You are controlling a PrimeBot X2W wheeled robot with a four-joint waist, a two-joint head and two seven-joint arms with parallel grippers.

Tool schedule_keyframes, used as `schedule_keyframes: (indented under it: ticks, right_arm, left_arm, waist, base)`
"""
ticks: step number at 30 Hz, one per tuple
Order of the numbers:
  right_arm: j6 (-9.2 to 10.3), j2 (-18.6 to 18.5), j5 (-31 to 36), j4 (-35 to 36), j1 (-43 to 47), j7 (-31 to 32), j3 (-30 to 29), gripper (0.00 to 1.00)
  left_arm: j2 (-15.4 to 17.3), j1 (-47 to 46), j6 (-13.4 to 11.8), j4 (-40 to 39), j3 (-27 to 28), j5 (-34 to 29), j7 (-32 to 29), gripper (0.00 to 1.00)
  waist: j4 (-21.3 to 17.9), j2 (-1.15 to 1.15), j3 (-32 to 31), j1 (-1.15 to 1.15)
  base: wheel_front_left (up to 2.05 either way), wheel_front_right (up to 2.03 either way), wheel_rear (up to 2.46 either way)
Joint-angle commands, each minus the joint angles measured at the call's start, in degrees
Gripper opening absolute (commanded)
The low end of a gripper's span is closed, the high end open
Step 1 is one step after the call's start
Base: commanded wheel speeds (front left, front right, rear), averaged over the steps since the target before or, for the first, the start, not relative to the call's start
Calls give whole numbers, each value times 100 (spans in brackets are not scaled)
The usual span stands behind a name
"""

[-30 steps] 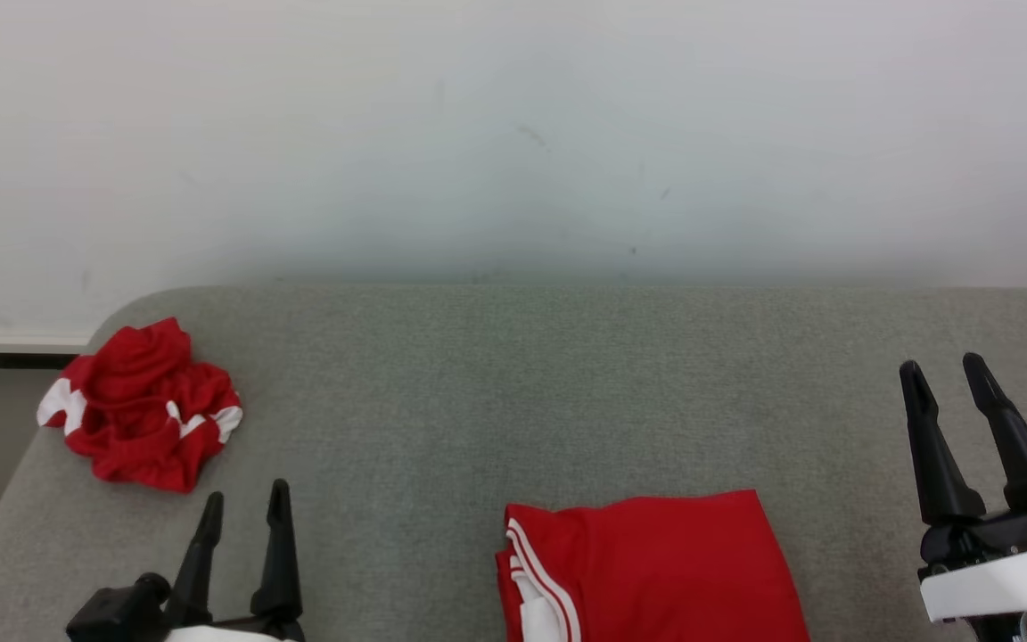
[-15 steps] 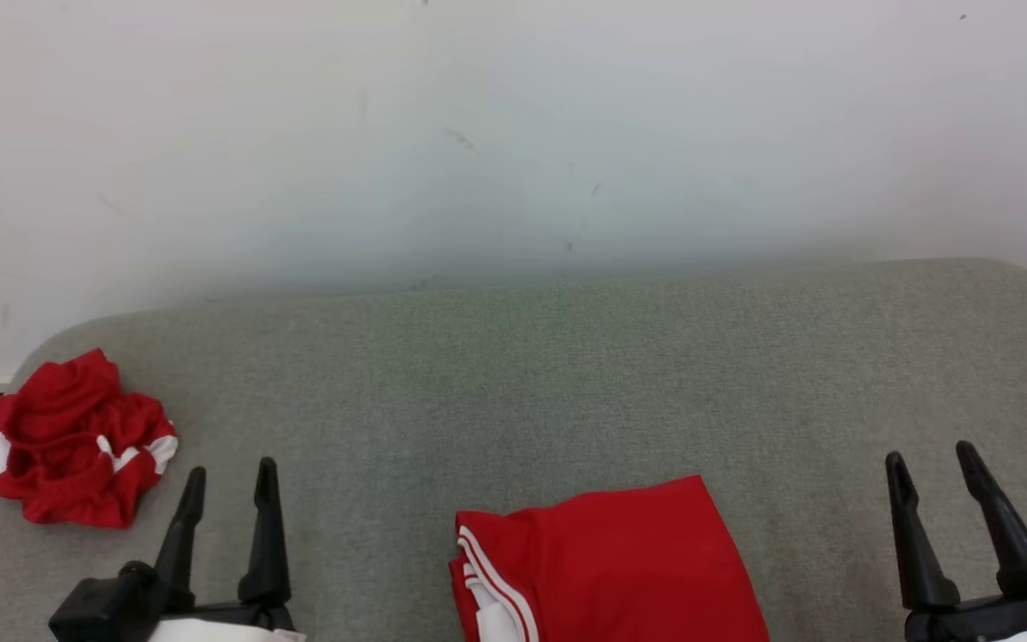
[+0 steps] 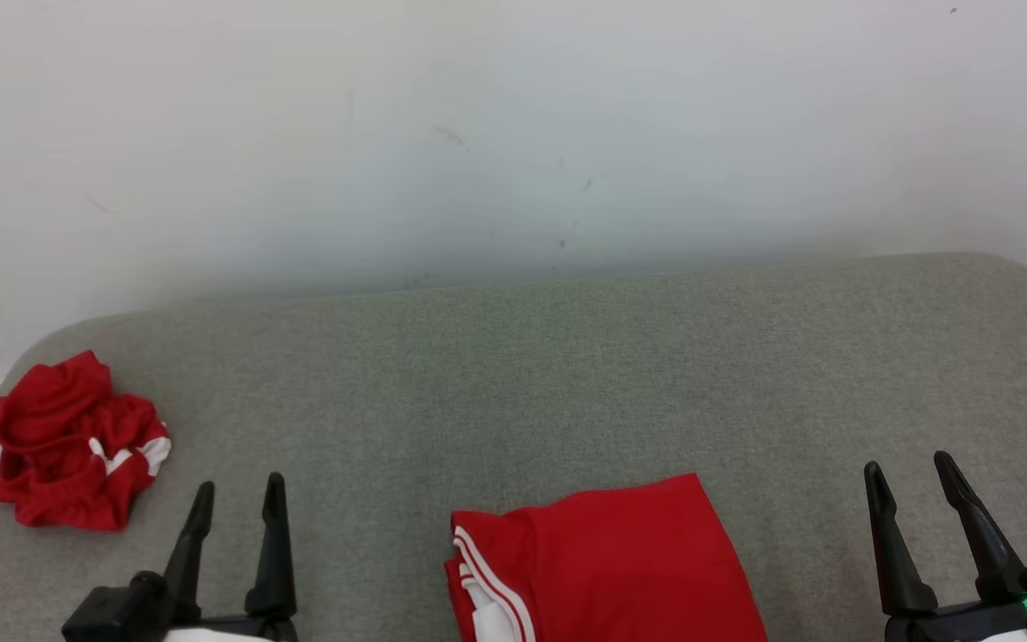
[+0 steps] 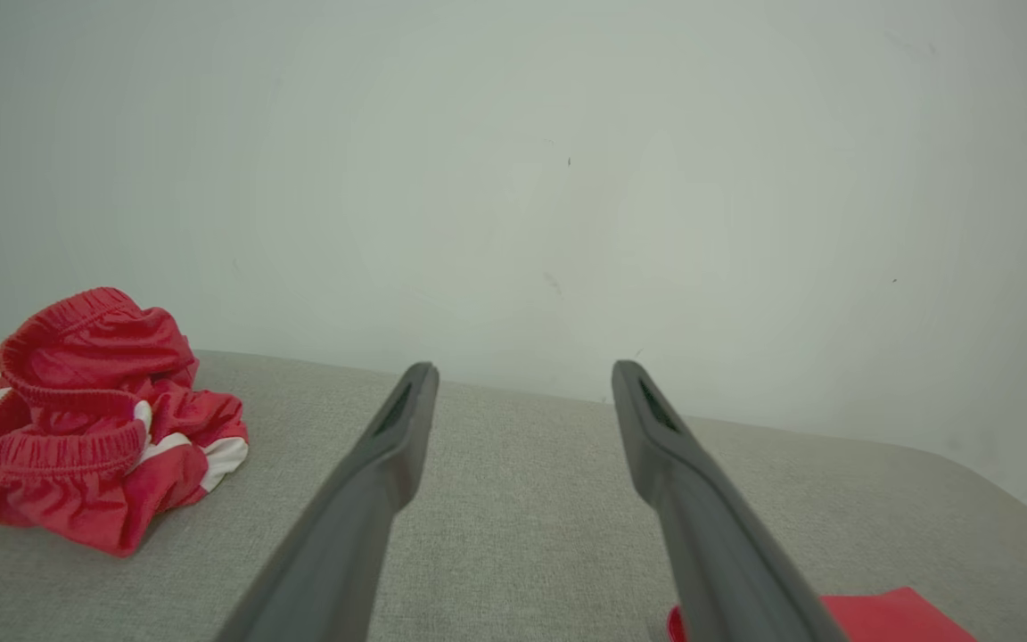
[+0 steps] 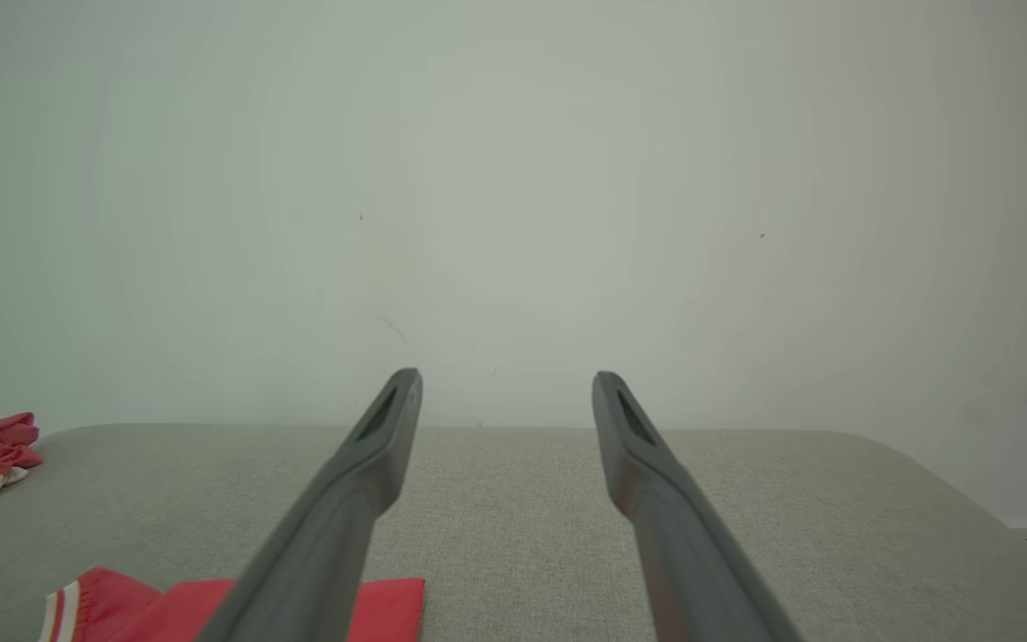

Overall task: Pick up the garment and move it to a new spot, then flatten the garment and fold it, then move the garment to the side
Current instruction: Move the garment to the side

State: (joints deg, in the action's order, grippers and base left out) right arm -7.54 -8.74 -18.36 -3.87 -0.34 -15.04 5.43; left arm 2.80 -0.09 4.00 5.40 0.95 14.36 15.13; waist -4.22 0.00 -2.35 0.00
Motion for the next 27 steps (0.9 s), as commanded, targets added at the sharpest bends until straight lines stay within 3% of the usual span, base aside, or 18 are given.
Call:
schedule_keyframes:
  ticks: [1,6,16,27]
  right_arm:
    - [11,-10,13,-28,-69,-15,-8,100]
    - [11,-45,-48,-168,-84,-15,82,100]
    - [11,-203,-451,-1419,-759,496,801,100]
    - [11,-172,-1323,-2911,-1744,2112,1431,100]
  left_arm:
    - [21,26,6,23,-2,-41,0,100]
    - [21,35,-16,55,-29,2,0,100]
    - [21,-36,26,80,-97,6,0,100]
    - [21,-144,54,147,-146,38,-1,100]
  waist:
    - [15,0,-3,0]
    - [49,0,-13,0]
    - [175,0,69,0]
    - [618,0,219,0]
  base:
    - [0,0,0]
    - [0,0,0]
    - [0,0,0]
    - [0,0,0]
